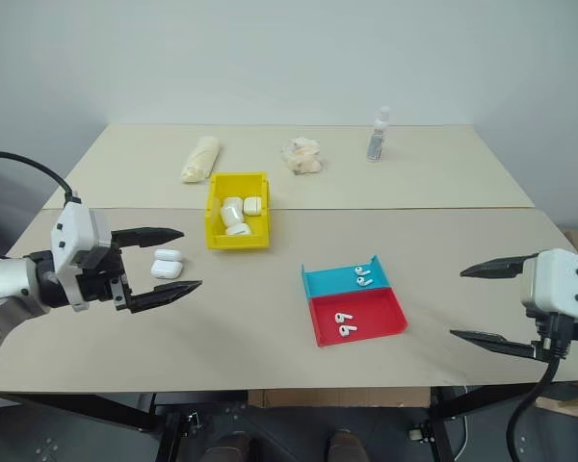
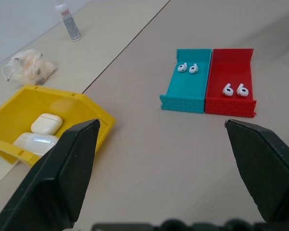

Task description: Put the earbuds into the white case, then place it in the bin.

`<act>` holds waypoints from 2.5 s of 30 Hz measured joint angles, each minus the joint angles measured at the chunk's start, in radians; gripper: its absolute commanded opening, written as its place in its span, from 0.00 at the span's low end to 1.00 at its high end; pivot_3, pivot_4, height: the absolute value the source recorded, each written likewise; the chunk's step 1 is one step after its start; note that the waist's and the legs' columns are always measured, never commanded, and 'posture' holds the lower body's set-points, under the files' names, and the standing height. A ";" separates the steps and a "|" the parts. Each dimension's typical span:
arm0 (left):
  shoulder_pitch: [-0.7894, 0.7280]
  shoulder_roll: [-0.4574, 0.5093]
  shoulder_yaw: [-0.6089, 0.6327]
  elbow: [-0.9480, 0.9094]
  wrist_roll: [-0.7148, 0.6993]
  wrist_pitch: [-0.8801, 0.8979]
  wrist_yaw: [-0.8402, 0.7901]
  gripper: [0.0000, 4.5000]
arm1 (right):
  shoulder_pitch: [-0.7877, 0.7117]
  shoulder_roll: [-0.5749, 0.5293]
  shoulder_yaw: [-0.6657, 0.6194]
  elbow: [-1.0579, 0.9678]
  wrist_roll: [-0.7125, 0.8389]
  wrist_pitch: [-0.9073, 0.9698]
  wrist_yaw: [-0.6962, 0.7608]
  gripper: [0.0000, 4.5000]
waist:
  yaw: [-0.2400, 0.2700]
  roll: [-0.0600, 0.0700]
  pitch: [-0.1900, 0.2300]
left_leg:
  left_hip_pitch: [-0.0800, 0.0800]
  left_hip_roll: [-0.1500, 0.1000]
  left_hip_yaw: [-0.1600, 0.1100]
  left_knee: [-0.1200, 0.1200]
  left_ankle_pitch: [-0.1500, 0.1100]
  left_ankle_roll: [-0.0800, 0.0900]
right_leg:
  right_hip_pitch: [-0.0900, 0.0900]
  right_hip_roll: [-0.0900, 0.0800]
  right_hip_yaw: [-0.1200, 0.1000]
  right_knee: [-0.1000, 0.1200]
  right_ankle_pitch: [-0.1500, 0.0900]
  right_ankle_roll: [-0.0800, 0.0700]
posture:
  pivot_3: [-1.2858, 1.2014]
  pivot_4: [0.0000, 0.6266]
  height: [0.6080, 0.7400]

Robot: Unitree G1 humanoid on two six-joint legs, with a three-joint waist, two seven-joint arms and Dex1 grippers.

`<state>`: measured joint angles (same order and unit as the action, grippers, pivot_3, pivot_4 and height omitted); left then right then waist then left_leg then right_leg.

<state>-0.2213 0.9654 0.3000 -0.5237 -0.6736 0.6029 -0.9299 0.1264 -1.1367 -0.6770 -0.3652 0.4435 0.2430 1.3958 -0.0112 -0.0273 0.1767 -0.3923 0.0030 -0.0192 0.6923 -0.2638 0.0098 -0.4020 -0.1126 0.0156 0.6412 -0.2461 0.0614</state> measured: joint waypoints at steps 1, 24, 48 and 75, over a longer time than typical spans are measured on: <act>0.000 0.008 0.002 0.000 -0.001 0.009 -0.002 1.00 | 0.000 0.000 0.001 0.000 0.000 -0.002 -0.002 0.99 | 0.000 0.000 0.000 | 0.000 0.000 0.000 0.000 0.000 0.000 | 0.000 0.000 0.000 0.000 0.000 0.000 | 0.52 0.24 1.00; -0.456 0.028 -0.133 -0.096 -0.077 0.904 0.479 1.00 | 0.004 0.043 0.065 -0.047 -0.001 -0.013 -0.085 0.99 | 0.005 -0.001 0.000 | 0.000 -0.001 -0.002 0.001 0.000 0.000 | 0.001 0.000 0.000 0.001 -0.001 0.001 | 0.52 0.24 1.00; -1.129 -0.197 -0.800 1.173 0.073 1.008 0.661 1.00 | 0.061 0.101 0.148 -0.096 -0.010 0.038 -0.178 0.99 | 0.000 -0.003 0.002 | -0.007 -0.004 0.002 0.001 0.000 -0.001 | -0.004 -0.001 -0.002 0.003 -0.001 0.001 | 0.52 0.24 1.00; -1.208 -0.403 -0.752 1.695 0.516 0.747 0.294 1.00 | 0.165 0.125 0.099 -0.166 -0.027 0.089 -0.242 0.99 | 0.000 -0.006 0.003 | -0.008 -0.004 0.002 0.003 0.001 -0.001 | -0.004 -0.001 -0.004 0.005 -0.001 0.002 | 0.52 0.24 1.00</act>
<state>-1.4293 0.5620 -0.4519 1.1709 -0.1574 1.3499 -0.6360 0.2912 -1.0113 -0.5779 -0.5314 0.4169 0.3318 1.1536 -0.0112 -0.0337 0.1799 -0.4007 -0.0010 -0.0173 0.6950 -0.2633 0.0090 -0.4062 -0.1138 0.0115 0.6463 -0.2469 0.0630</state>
